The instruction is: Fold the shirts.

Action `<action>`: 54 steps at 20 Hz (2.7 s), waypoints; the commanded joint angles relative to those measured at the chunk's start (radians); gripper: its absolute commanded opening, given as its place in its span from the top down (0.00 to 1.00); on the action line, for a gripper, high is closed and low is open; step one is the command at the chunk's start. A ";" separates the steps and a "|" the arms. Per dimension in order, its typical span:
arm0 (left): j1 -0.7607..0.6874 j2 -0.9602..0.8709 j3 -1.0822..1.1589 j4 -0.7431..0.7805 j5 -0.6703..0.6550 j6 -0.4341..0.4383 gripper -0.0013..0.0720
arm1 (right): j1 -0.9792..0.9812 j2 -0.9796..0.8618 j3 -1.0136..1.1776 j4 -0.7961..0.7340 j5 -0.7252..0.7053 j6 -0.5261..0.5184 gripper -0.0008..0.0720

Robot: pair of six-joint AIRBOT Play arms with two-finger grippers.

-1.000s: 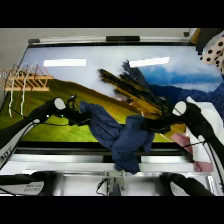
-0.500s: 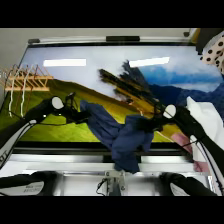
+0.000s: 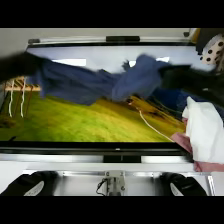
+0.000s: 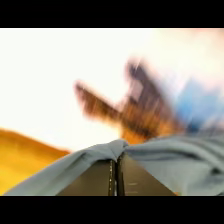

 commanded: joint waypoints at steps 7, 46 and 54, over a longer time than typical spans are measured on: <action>-0.021 0.354 0.173 0.315 -0.216 -0.134 0.94 | 0.001 0.220 0.115 -0.050 0.121 0.122 0.89; 0.194 -0.119 -0.828 -0.451 -0.369 0.036 0.15 | -0.478 -0.339 -0.302 -0.043 0.379 -0.184 0.17; 0.132 0.025 -1.120 -0.496 -0.216 -0.032 0.17 | -0.478 -0.339 -0.302 0.042 0.378 -0.202 0.17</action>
